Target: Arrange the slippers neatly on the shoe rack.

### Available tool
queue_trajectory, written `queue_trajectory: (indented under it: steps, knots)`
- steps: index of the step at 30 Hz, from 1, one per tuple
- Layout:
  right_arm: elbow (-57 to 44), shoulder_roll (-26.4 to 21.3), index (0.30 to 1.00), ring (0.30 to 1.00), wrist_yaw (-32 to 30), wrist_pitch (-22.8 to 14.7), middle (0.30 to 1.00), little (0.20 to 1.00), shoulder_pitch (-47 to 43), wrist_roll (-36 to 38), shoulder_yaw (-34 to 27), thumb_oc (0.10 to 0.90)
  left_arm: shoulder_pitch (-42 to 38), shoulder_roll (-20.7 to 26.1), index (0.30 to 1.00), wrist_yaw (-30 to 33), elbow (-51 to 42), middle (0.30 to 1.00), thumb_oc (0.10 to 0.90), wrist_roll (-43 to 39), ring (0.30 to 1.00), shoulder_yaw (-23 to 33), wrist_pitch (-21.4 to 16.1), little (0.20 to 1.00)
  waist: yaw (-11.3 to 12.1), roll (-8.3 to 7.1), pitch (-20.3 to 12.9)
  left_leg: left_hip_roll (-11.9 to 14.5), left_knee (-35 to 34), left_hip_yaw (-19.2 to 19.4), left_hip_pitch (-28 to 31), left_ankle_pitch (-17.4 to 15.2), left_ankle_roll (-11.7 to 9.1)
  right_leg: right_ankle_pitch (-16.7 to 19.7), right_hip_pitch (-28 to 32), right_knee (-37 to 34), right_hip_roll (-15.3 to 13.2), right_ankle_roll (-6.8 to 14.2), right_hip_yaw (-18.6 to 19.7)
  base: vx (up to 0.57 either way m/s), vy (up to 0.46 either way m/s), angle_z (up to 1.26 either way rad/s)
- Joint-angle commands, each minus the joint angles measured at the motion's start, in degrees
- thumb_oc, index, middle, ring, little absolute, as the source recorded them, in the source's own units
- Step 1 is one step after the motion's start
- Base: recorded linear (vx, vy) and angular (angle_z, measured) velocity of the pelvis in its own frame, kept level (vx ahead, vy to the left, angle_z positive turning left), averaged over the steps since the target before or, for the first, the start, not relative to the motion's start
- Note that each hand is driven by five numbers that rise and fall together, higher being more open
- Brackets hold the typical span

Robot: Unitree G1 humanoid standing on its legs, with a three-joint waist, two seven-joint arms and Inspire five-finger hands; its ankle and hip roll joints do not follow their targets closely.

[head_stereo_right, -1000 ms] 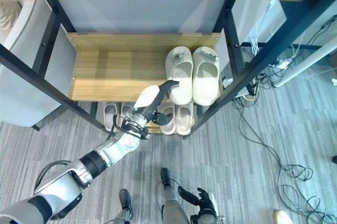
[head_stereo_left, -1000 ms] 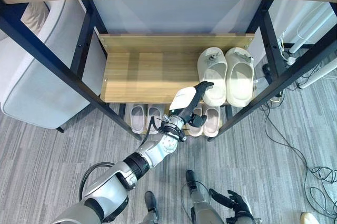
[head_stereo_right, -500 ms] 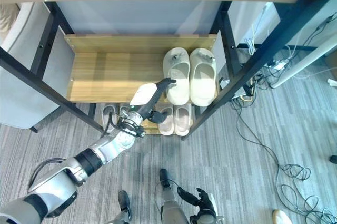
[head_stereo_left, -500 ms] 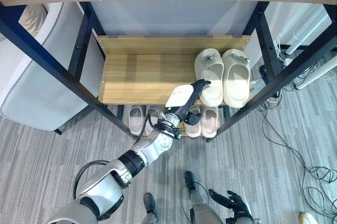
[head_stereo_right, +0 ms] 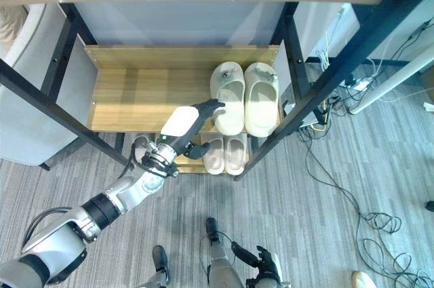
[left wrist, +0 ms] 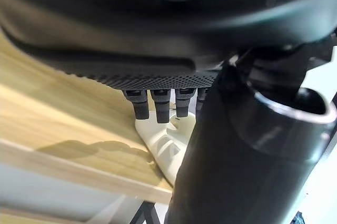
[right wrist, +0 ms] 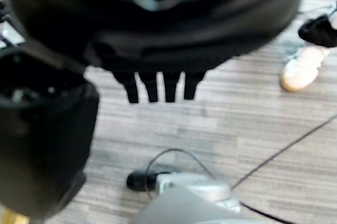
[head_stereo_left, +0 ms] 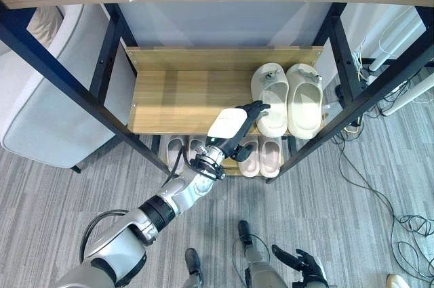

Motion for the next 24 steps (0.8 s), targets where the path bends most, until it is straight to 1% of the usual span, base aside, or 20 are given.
queue_trajectory:
  steps: [1,2,3,4,5,9,12,13,15,19,21,24]
  knots:
    - [0.61,0.90,0.900,0.900,-0.97,-0.92,0.900,0.900,1.43,0.66,-0.32,0.800,-3.37,0.23,0.900,2.55,-7.15,0.900,0.800,-0.75,0.900,8.17,-5.94,0.900,0.99,0.33,1.84,0.33,0.11,-4.89,-2.14,-1.52,-1.06,-6.05,3.48,0.93,-0.82,3.84,-5.62,0.04,-0.020,0.00]
    - [0.44,1.05,0.900,0.900,-0.89,-0.58,0.900,0.900,1.67,0.91,-1.34,0.800,-0.36,1.61,0.900,1.88,-10.35,0.900,0.800,-3.68,0.900,10.56,-6.59,0.900,1.46,0.18,1.61,0.43,0.11,-4.89,-0.99,-1.51,-1.05,-6.28,4.75,0.98,-0.86,3.91,-5.96,0.05,-0.013,0.01]
    - [0.35,1.21,0.900,0.900,-0.86,-0.39,0.900,0.900,1.88,0.97,-1.93,0.800,2.11,2.81,0.900,1.71,-12.78,0.900,0.800,-4.82,0.900,12.24,-6.92,0.900,1.87,0.14,1.41,0.45,0.11,-4.92,-0.04,-1.60,-1.02,-6.48,5.73,1.03,-0.88,3.94,-6.17,0.10,-0.020,0.00]
    - [0.26,1.60,0.900,0.900,-0.70,0.10,0.900,0.900,2.17,0.56,-2.34,0.800,6.97,4.40,0.900,1.25,-16.49,0.900,0.800,-6.14,0.900,14.38,-7.59,0.900,2.55,-0.03,1.16,0.23,0.11,-5.00,1.78,-1.91,-0.93,-6.94,7.80,1.11,-0.79,3.85,-6.49,0.07,-0.008,-0.01]
    - [0.24,1.62,0.900,0.900,-0.70,0.11,0.900,0.900,2.28,0.55,-2.23,0.800,7.26,4.56,0.900,1.11,-16.82,0.900,0.800,-6.19,0.900,14.51,-7.48,0.900,2.46,-0.07,1.27,0.23,0.11,-5.00,2.02,-1.96,-0.93,-6.96,8.07,1.05,-0.79,3.86,-6.50,0.06,-0.007,0.01]
    - [0.37,2.06,0.900,0.900,-0.51,1.39,0.900,0.900,3.33,-0.96,-3.17,0.800,17.90,5.81,0.900,-1.26,-22.39,0.900,0.800,-11.05,0.900,18.98,-8.32,0.900,4.00,0.02,0.17,-0.34,0.11,-5.85,5.50,-2.54,-0.89,-7.63,12.30,0.83,-0.78,3.78,-8.25,0.03,0.009,0.15]
    - [0.49,1.90,0.900,0.900,-0.26,1.94,0.900,0.900,3.79,-1.56,-3.68,0.800,24.06,7.34,0.900,-3.50,-23.97,0.900,0.800,-12.72,0.900,20.20,-8.60,0.900,5.04,-0.18,-0.87,-0.49,0.11,-6.31,7.53,-2.84,-0.82,-7.73,14.59,0.70,-0.98,3.98,-9.56,0.00,0.033,0.22]
    - [0.27,1.90,0.900,0.900,-0.18,2.11,0.900,0.900,3.91,-2.09,-3.47,0.800,26.12,7.47,0.900,-4.82,-23.71,0.900,0.800,-13.93,0.900,20.27,-8.50,0.900,5.41,-0.26,-1.31,-0.52,0.11,-6.41,8.23,-2.99,-0.80,-7.78,15.29,0.64,-1.04,4.07,-9.87,-0.01,0.050,0.27]
    - [-0.46,1.84,0.900,0.900,-0.29,2.54,0.900,0.900,4.00,-2.89,-3.24,0.800,30.38,6.83,0.900,-8.03,-23.35,0.900,0.800,-19.19,0.900,20.55,-8.45,0.900,6.02,-0.56,-1.98,-0.71,0.11,-6.67,9.75,-3.38,-0.63,-7.85,16.83,0.50,-1.02,4.19,-10.31,-0.02,0.061,0.12]
    - [-1.88,1.64,0.900,0.900,0.12,2.44,0.900,0.900,3.92,-3.18,-3.51,0.800,36.69,7.21,0.900,-11.68,-20.15,0.900,0.800,-22.39,0.900,21.16,-8.36,0.900,6.83,-1.46,-3.22,-0.73,0.11,-6.82,12.17,-4.20,-0.47,-8.35,19.46,0.42,-1.00,4.42,-10.87,-0.02,0.052,0.06]
    - [-2.40,1.51,0.900,0.900,0.33,2.38,0.900,0.900,3.98,-3.52,-3.61,0.800,39.30,7.47,0.900,-12.47,-16.79,0.900,0.800,-21.54,0.900,21.37,-8.10,0.900,7.09,-2.09,-4.07,-0.75,0.11,-6.84,13.27,-4.72,-0.42,-8.55,20.52,0.31,-0.98,4.53,-10.97,0.01,0.044,0.08]
    - [-2.41,1.40,0.900,0.900,0.20,2.33,0.900,0.900,4.38,-4.31,-3.50,0.800,42.48,5.99,0.900,-12.77,-9.14,0.900,0.800,-22.30,0.900,22.90,-7.75,0.900,7.38,-2.79,-5.06,-0.80,0.11,-6.64,14.74,-5.28,-0.34,-8.92,21.96,0.27,-0.90,4.57,-11.04,0.00,0.037,0.05]
